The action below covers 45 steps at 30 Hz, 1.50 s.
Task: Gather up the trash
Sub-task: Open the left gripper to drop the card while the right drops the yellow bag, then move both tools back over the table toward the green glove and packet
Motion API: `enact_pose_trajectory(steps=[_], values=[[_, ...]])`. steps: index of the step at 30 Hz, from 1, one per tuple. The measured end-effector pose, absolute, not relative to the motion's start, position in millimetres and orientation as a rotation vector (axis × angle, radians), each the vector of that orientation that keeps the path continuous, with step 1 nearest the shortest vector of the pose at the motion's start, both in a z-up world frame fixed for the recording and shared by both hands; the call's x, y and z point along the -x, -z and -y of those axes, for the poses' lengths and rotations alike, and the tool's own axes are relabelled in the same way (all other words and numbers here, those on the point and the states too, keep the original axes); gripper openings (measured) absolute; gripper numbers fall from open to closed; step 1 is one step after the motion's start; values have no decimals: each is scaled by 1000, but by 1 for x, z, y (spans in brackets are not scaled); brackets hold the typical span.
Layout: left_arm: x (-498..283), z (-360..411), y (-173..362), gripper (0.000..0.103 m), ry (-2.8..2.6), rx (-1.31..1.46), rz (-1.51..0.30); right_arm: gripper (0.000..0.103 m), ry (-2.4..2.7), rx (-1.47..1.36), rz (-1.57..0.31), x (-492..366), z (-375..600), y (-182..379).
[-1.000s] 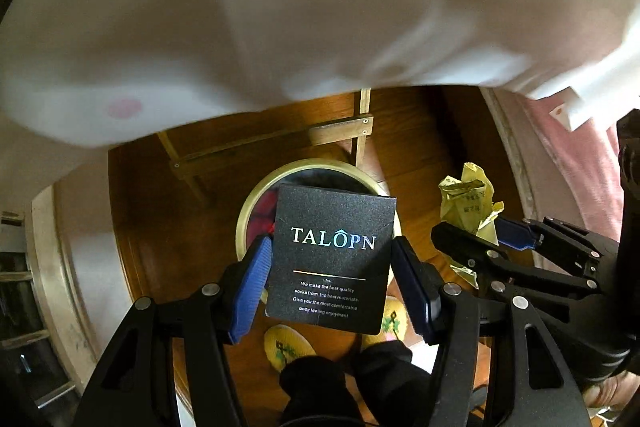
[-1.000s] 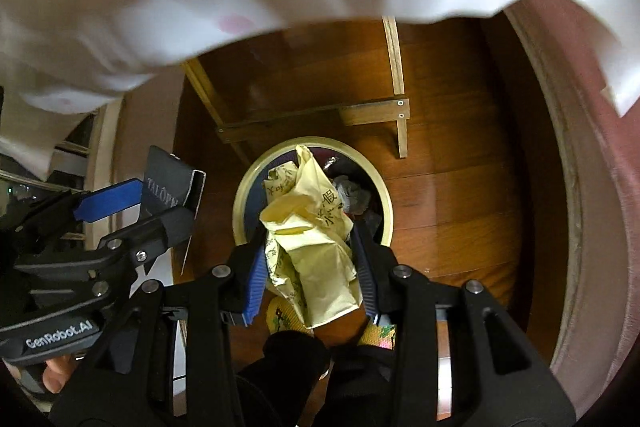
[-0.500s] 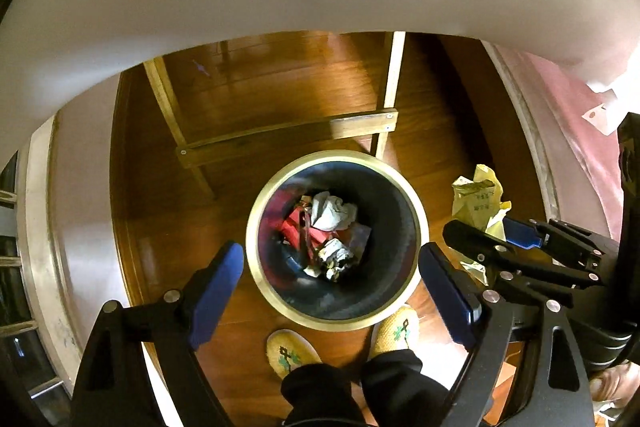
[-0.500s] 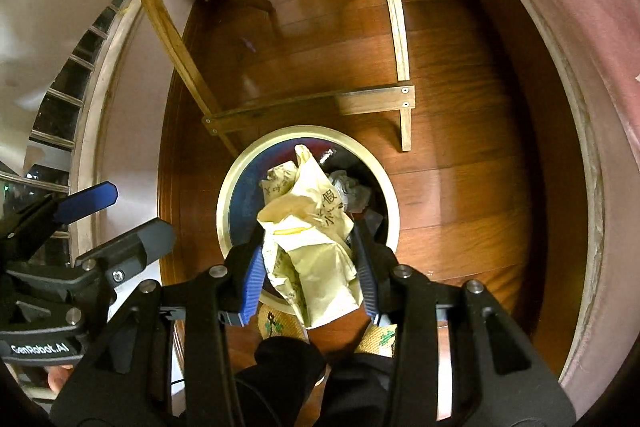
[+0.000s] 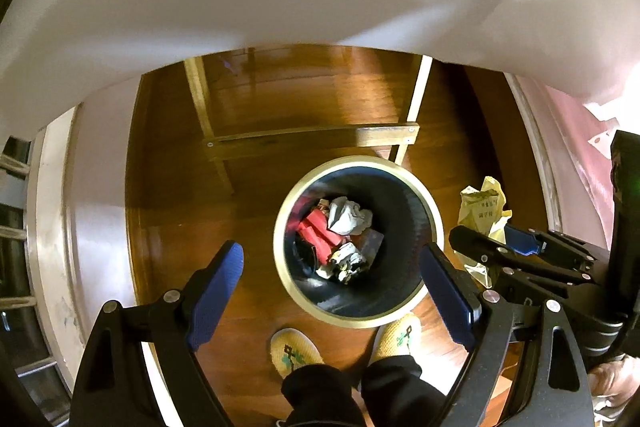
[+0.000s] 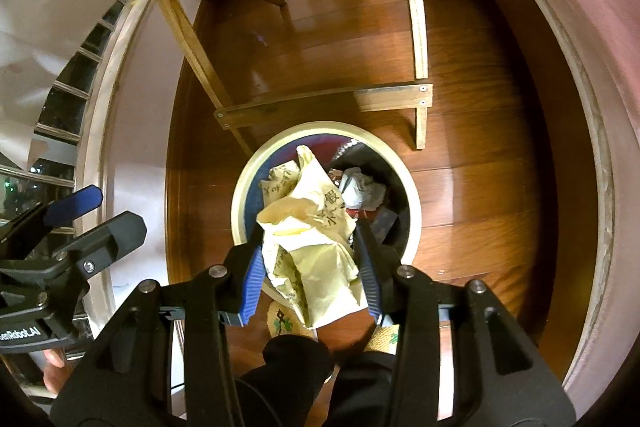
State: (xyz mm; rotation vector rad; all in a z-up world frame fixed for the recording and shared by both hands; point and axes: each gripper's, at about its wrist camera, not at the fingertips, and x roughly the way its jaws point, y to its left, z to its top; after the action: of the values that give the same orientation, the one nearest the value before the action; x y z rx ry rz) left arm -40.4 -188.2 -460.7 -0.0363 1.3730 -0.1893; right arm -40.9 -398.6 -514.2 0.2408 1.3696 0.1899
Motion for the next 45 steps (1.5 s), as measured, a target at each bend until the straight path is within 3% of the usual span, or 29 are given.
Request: enact_pose_trajectory(steps=[3,8,10,26,45], values=[[43,177,454,90,172,45,-1363,42,-199,-238,-1369,39,393,509],[44,165,444,90,148,67,-1359,60,-205,-224,-1371,34,383,502],[45,161,441,90,140,71,-1356,63,-207,-221,-1368,33,380,499],[46,156,380,90,127,98,-1336,64,-217,-184,-1360,39,370,448],[48,159,178,90,121,108,-1206,65,-304,-145,-1229,51,370,239]])
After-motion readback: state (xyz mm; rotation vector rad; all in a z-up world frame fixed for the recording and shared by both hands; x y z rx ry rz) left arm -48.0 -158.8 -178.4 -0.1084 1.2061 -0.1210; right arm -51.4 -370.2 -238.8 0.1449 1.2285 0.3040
